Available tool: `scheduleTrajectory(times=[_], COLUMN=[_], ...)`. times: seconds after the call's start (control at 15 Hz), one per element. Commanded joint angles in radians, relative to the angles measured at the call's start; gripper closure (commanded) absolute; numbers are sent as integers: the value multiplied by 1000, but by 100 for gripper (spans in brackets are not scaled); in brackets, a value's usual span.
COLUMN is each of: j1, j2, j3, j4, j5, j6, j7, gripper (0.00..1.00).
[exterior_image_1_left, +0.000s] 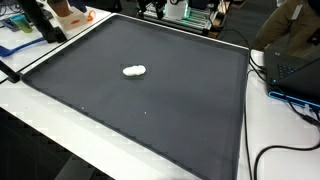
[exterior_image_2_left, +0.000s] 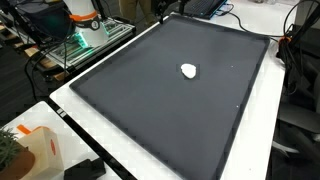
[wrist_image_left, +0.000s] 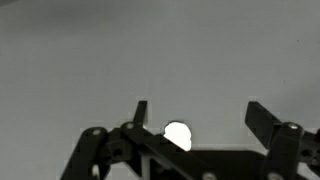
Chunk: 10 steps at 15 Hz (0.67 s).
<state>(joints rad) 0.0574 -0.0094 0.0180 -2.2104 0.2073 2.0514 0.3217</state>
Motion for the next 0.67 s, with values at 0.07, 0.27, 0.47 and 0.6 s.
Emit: scheduleTrajectory(times=[0.07, 0.27, 0.47, 0.6], j1=[58, 89, 82, 82], j2=[-164, -294, -255, -312], j3=[86, 137, 160, 168], j4=[-147, -220, -171, -201], j5=[61, 98, 80, 84], j6=[-51, -175, -202, -216], j7=[55, 158, 166, 181], gripper=[0, 0, 0, 0])
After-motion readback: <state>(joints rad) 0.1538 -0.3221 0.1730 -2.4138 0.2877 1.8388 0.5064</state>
